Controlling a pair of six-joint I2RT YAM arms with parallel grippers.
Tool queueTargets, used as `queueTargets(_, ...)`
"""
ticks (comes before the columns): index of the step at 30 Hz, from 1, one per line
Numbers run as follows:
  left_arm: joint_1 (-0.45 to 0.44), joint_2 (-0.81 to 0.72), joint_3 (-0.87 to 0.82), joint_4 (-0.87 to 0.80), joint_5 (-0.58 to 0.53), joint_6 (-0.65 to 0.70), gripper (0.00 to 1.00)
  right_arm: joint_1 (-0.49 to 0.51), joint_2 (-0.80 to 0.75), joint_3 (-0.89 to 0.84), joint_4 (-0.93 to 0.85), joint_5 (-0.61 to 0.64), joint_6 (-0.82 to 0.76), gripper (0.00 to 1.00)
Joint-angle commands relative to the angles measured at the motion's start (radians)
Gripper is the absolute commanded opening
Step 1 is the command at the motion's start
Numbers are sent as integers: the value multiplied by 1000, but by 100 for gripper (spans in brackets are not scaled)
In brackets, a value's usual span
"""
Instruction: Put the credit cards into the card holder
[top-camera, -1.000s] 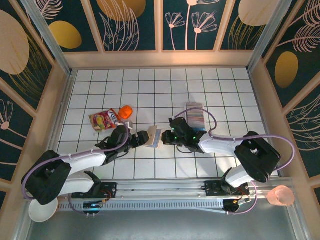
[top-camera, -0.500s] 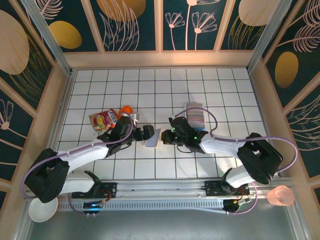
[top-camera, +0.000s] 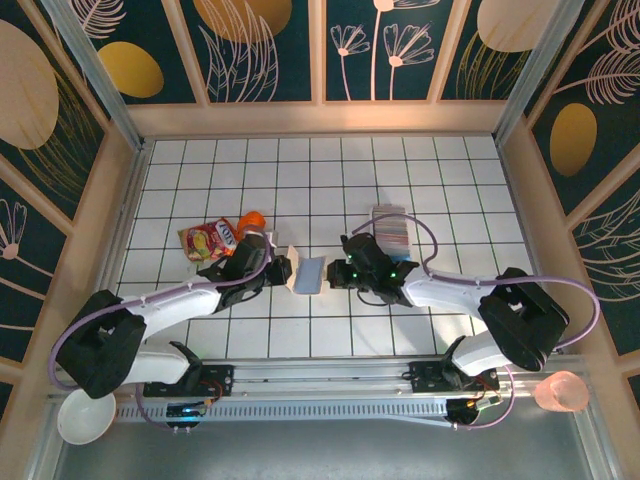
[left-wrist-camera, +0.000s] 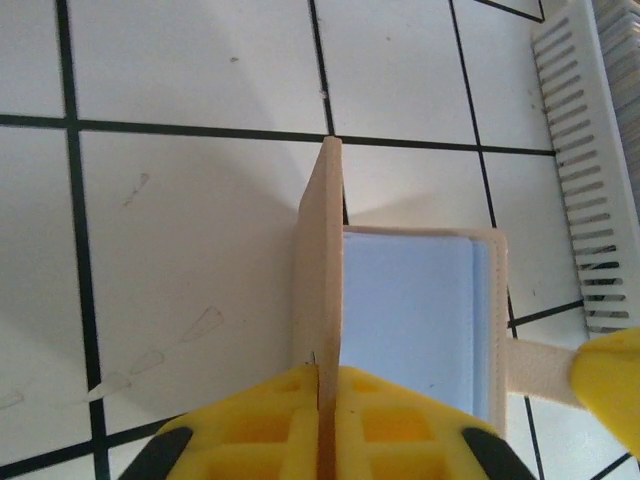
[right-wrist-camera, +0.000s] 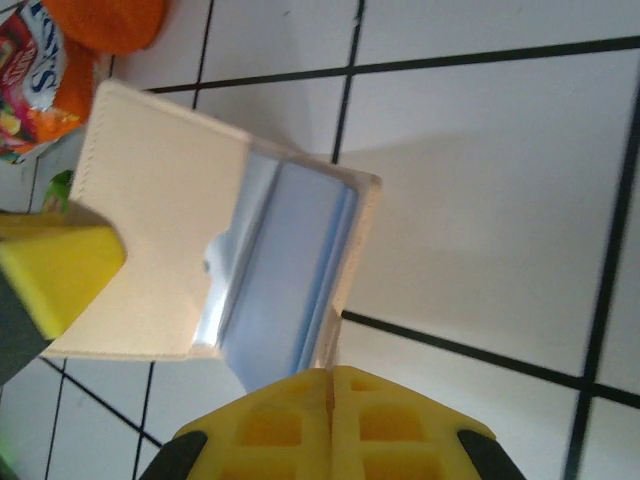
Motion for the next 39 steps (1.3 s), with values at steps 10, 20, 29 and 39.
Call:
queueTargets(10, -7, -13, -201, 185, 94, -149, 6, -102, 44, 9, -93, 40, -92, 0)
queueTargets(20, -7, -74, -205, 130, 26, -130, 34, -95, 16, 6, -127, 63, -89, 7)
queueTargets(29, -8, -23, -202, 155, 58, -121, 11, -40, -37, 95, -296, 209, -84, 31)
queueTargets(39, -8, -16, -213, 171, 67, -116, 5, 92, -26, 217, -376, 202, -94, 34)
